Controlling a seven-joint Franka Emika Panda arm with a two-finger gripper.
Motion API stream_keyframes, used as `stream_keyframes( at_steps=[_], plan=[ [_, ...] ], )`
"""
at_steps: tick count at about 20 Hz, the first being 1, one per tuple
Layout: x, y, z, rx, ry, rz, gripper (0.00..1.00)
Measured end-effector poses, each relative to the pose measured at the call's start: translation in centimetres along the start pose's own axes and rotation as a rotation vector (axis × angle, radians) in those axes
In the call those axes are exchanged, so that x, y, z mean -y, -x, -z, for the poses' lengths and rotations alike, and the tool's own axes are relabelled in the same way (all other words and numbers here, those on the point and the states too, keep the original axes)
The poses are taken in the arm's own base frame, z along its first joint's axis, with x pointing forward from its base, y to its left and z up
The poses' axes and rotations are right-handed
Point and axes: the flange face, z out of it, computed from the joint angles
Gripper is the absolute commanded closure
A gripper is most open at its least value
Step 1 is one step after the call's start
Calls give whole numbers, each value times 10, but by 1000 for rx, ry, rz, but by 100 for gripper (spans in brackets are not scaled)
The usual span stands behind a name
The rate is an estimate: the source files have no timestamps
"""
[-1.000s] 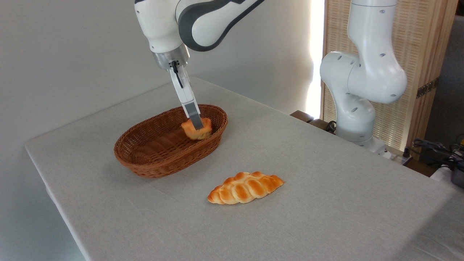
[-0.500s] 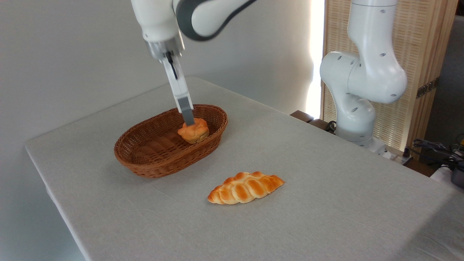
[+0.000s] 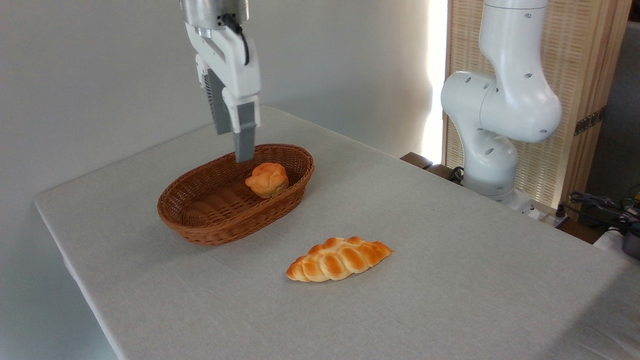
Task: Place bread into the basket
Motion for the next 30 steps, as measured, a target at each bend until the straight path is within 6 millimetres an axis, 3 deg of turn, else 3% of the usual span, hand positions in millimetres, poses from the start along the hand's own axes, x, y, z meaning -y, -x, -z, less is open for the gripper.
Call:
stream_keyframes(
  at_steps=[4,7,12,24,30],
  plan=[
    [31,14,22,47,-16,40,0],
    [52,28,26,43,-17,83,0],
    [52,26,25,45,-16,145,0],
    [41,16,20,114,-52,103,0],
    [57,34,24,112,-56,145,0]
  ],
)
